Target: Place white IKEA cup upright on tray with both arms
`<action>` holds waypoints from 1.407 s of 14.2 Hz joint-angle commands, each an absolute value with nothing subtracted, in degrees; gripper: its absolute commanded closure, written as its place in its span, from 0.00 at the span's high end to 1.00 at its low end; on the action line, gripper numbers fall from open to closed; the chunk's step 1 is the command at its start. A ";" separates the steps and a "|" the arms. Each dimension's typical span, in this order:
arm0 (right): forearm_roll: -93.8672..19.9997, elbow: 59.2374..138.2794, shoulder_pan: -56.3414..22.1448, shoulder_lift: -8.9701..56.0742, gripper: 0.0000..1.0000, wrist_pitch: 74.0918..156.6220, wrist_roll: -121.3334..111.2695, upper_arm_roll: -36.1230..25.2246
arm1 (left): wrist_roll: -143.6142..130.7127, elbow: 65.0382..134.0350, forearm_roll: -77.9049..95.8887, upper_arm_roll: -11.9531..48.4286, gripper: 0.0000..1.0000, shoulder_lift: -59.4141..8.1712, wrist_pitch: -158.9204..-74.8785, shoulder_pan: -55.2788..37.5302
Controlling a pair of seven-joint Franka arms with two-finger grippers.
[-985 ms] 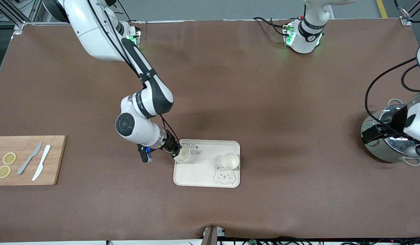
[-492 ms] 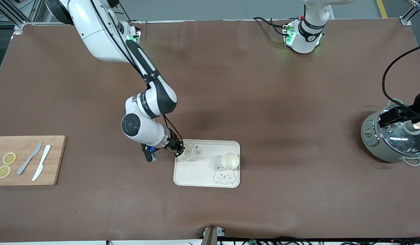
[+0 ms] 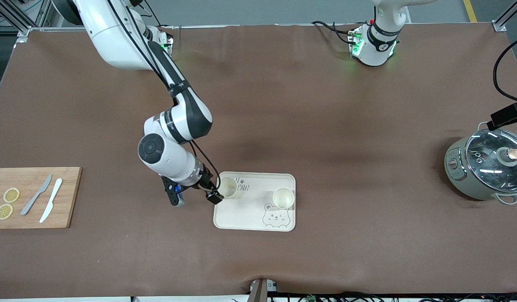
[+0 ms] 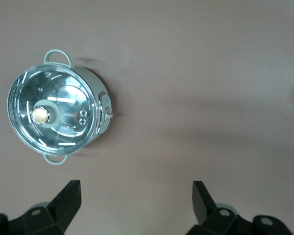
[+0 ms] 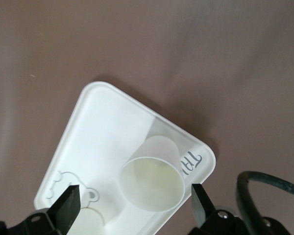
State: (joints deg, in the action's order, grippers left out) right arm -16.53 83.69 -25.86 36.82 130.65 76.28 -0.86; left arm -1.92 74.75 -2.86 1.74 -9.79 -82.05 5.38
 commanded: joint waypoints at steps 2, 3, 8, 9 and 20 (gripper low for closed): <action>-14.42 84.55 -20.67 30.25 1.00 120.80 74.02 -0.26 | -2.20 78.84 -0.53 2.81 1.00 -5.80 -82.44 5.10; -13.72 84.46 -19.87 28.67 1.00 117.63 71.57 -0.26 | -2.20 79.62 -0.53 3.68 1.00 -4.67 -83.75 4.75; -13.10 85.34 -11.45 21.20 1.00 100.85 56.82 -0.26 | -2.20 93.51 -0.35 2.73 1.00 4.74 -91.41 1.24; -13.10 85.52 -10.47 19.70 1.00 97.50 52.78 -0.26 | -2.20 93.43 -0.44 2.64 1.00 4.75 -90.71 0.88; -4.23 88.85 3.08 3.80 1.00 85.17 2.48 -0.26 | -1.84 92.81 -0.44 2.64 1.00 3.60 -85.87 2.29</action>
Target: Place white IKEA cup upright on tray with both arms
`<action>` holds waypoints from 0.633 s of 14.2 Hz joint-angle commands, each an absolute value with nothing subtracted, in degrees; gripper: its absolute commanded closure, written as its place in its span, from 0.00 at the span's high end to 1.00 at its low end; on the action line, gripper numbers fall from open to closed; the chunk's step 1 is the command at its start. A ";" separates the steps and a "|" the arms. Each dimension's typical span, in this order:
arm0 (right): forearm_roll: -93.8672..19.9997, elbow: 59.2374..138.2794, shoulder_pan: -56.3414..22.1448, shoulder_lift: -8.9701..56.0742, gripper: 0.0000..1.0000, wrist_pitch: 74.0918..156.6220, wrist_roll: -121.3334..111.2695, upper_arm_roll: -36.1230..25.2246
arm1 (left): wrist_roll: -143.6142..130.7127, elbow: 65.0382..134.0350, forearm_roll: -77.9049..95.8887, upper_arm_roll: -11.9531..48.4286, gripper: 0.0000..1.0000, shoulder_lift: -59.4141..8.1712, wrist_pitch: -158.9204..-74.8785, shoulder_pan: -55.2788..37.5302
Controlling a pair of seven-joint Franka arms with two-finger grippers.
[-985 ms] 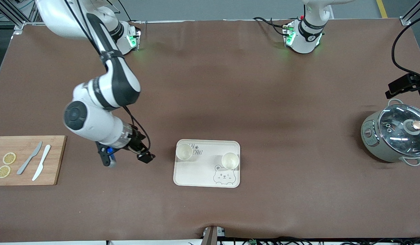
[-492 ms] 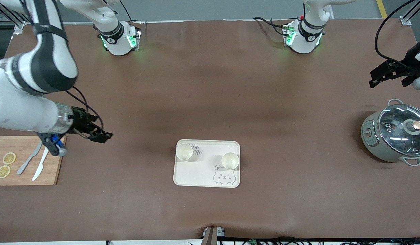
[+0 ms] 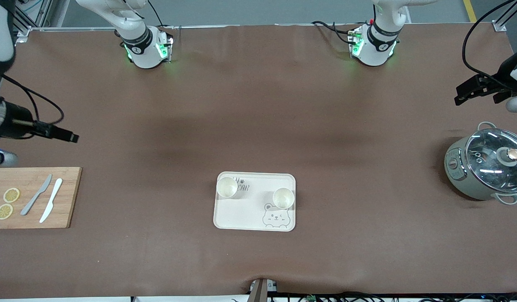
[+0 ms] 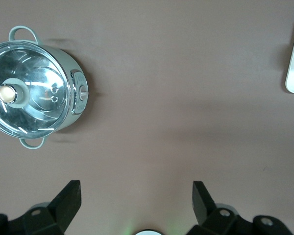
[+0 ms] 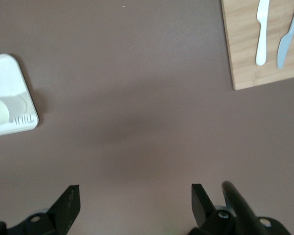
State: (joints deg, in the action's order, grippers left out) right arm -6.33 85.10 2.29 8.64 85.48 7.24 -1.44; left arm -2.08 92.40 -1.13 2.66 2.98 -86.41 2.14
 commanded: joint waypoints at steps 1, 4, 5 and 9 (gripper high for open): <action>-1.78 90.34 2.55 1.52 1.00 84.91 2.20 -0.09 | -1.85 92.81 -0.44 2.72 1.00 3.52 -85.87 2.29; 0.53 94.82 1.32 -3.33 1.00 83.16 2.37 0.18 | -2.11 92.81 -0.35 2.72 1.00 3.60 -86.22 2.37; 0.53 95.09 1.49 -3.60 1.00 83.41 2.02 0.00 | -2.11 92.90 -0.35 2.72 1.00 3.52 -86.57 2.72; 1.06 91.51 1.76 -3.25 1.00 85.17 2.02 -0.09 | -2.11 92.72 -0.35 2.99 1.00 2.81 -88.50 2.46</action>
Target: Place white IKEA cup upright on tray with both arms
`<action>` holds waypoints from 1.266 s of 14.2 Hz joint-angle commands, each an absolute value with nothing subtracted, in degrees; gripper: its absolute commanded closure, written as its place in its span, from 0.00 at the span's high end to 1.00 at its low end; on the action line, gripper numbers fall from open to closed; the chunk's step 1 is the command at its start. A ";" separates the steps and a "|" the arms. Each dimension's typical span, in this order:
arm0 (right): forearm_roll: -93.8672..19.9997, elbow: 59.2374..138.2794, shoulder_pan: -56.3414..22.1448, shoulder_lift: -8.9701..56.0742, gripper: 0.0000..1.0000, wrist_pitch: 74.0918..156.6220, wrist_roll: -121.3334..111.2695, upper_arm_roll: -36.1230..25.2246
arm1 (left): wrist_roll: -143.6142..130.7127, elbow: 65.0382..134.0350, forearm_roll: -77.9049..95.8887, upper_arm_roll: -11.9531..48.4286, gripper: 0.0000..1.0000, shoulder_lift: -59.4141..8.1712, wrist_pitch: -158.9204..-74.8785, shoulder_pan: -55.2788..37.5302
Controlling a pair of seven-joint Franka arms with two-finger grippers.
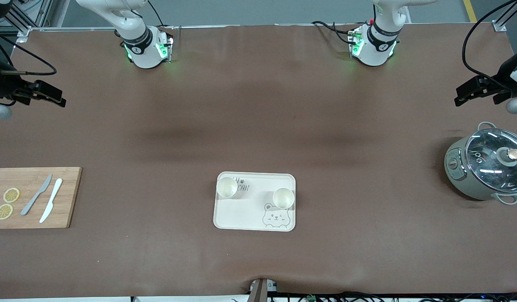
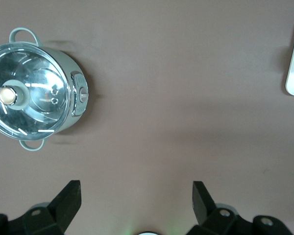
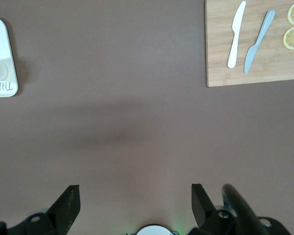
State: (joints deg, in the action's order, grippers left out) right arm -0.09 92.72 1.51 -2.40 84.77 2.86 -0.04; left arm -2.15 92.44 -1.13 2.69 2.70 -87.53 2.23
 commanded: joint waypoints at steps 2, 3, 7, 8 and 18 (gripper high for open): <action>0.27 89.74 2.19 -1.68 1.00 85.34 2.28 -0.26 | -2.11 92.72 -0.35 2.99 1.00 2.55 -89.38 2.55; -0.95 89.65 3.42 -1.32 1.00 85.69 2.11 -0.26 | -2.11 92.64 -0.35 2.99 1.00 2.11 -90.08 2.55; -1.67 89.21 2.29 -1.23 1.00 86.04 1.14 0.09 | -2.11 90.97 -0.70 3.16 1.00 0.97 -90.61 2.02; -1.32 88.51 2.20 -1.23 1.00 85.96 1.32 0.09 | -2.02 90.53 -1.14 3.16 1.00 0.53 -90.62 1.93; -0.35 87.71 2.90 -1.58 1.00 84.73 -9.57 -0.17 | -1.32 85.08 -0.79 3.16 1.00 -2.29 -89.83 1.67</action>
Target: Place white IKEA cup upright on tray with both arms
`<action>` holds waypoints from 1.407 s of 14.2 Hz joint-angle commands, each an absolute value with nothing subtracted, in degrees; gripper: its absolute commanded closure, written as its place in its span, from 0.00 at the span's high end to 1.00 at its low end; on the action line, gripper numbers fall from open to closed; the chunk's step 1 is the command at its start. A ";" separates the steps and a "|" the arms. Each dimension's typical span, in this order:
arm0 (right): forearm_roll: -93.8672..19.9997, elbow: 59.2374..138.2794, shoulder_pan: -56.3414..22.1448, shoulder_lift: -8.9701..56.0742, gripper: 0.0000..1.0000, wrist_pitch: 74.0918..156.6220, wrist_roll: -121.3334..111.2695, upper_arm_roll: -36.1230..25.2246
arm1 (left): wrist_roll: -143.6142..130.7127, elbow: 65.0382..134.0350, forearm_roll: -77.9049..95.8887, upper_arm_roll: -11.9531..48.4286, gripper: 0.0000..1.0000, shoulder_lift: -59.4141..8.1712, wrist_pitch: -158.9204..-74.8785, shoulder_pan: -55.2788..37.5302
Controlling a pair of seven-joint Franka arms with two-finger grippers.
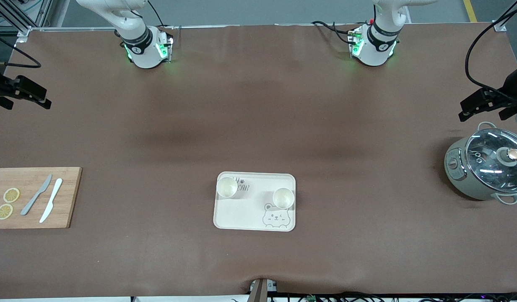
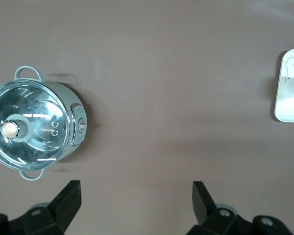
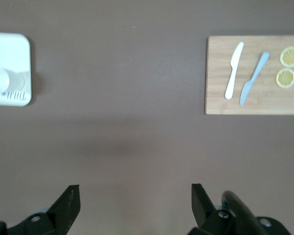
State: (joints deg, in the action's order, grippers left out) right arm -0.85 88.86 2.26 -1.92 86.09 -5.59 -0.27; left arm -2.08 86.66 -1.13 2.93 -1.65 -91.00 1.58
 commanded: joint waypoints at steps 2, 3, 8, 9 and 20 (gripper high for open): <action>-0.26 87.63 2.99 -1.67 1.00 84.29 -9.05 -0.18 | -1.32 85.17 -0.62 3.25 1.00 -2.29 -89.65 1.58; -0.18 87.54 2.99 -1.50 1.00 84.37 -9.14 -0.18 | -1.32 85.17 -0.53 3.25 1.00 -2.29 -89.65 1.23; 1.05 85.78 3.16 -1.32 1.00 84.38 -9.14 -0.18 | -2.02 84.99 -0.44 3.16 1.00 -2.64 -87.54 0.70; 0.88 85.78 3.43 -1.23 1.00 84.38 -9.14 -0.26 | -2.28 85.08 -0.44 3.25 1.00 -2.72 -87.63 0.62; 5.10 84.99 2.72 -1.32 1.00 84.29 -9.14 -0.09 | -3.69 84.99 -0.44 3.25 1.00 -2.37 -85.52 0.88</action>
